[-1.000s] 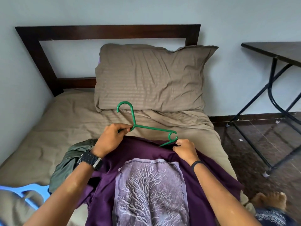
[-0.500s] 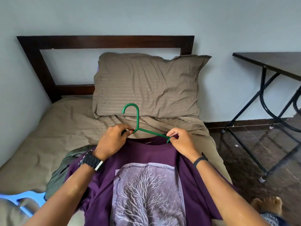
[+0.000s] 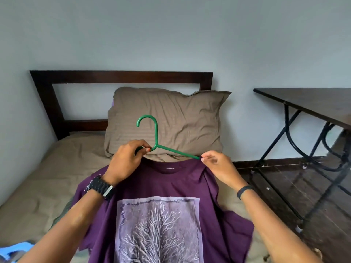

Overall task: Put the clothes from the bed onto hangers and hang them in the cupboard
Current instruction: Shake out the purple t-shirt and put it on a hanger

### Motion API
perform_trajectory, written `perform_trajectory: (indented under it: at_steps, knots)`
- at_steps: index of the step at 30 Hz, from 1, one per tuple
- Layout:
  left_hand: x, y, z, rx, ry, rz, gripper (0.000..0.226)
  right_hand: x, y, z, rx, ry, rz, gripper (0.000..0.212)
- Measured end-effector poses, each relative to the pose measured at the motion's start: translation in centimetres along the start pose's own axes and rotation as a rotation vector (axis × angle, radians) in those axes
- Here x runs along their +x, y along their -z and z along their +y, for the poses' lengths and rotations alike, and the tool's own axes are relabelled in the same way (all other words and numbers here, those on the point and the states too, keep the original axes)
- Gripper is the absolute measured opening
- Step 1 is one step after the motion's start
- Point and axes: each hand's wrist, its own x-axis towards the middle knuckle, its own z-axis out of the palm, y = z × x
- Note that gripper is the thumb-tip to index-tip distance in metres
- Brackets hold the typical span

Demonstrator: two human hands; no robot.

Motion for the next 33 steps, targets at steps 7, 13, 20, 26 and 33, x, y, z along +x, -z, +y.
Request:
perform_trajectory:
  at_steps: [7,13,20,26,33]
  knots:
    - [1.1,2.4,2.5,-0.039,-0.072,0.078,0.008,0.6,3.6,-3.3,-0.091,0.125,-0.088,0.015]
    - [3.7,4.4,5.1,-0.055,-0.148,0.108,0.006,1.8,5.8,-9.3,-0.081,0.294,-0.191,0.023]
    - [6.7,7.5,7.3,-0.123,-0.211,0.199,0.014,3.3,9.3,-16.2,-0.102,0.388,-0.257,0.017]
    - [6.6,11.3,4.9,0.01,-0.121,0.177,0.019,3.3,14.0,-18.8,-0.095,0.42,-0.039,0.015]
    - [7.8,12.7,9.2,0.035,-0.137,0.046,0.013,2.3,15.0,-21.3,-0.16,0.479,0.004,0.016]
